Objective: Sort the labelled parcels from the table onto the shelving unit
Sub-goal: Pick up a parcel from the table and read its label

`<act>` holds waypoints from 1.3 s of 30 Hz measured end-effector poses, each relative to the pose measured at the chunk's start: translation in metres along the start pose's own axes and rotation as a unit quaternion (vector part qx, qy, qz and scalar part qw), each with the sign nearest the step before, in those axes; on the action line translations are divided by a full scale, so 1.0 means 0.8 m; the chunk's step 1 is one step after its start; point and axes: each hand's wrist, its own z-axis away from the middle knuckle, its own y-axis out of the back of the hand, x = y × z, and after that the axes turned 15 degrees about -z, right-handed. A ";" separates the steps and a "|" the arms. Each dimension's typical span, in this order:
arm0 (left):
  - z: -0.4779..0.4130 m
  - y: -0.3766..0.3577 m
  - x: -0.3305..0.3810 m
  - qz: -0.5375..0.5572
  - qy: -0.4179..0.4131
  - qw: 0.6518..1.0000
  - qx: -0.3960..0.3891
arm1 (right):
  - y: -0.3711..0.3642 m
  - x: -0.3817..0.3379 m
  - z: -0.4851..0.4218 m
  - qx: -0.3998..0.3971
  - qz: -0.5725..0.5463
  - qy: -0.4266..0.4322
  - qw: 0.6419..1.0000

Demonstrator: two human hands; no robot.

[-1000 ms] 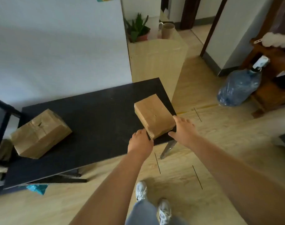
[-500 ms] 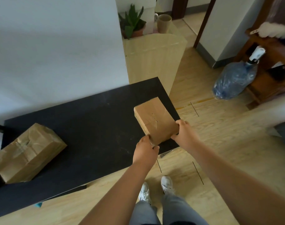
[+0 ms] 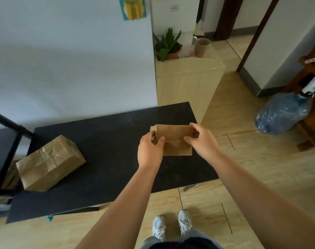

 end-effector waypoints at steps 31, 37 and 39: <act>-0.027 0.013 -0.032 0.091 0.099 0.991 0.001 | -0.035 -0.002 -0.015 -0.053 -0.046 -0.007 0.997; -0.033 -0.007 -0.039 0.039 0.145 0.989 0.008 | -0.039 0.013 -0.016 -0.066 -0.067 -0.030 0.995; -0.032 -0.012 -0.042 0.020 0.128 0.991 -0.017 | -0.042 0.020 -0.016 -0.088 -0.058 -0.036 0.994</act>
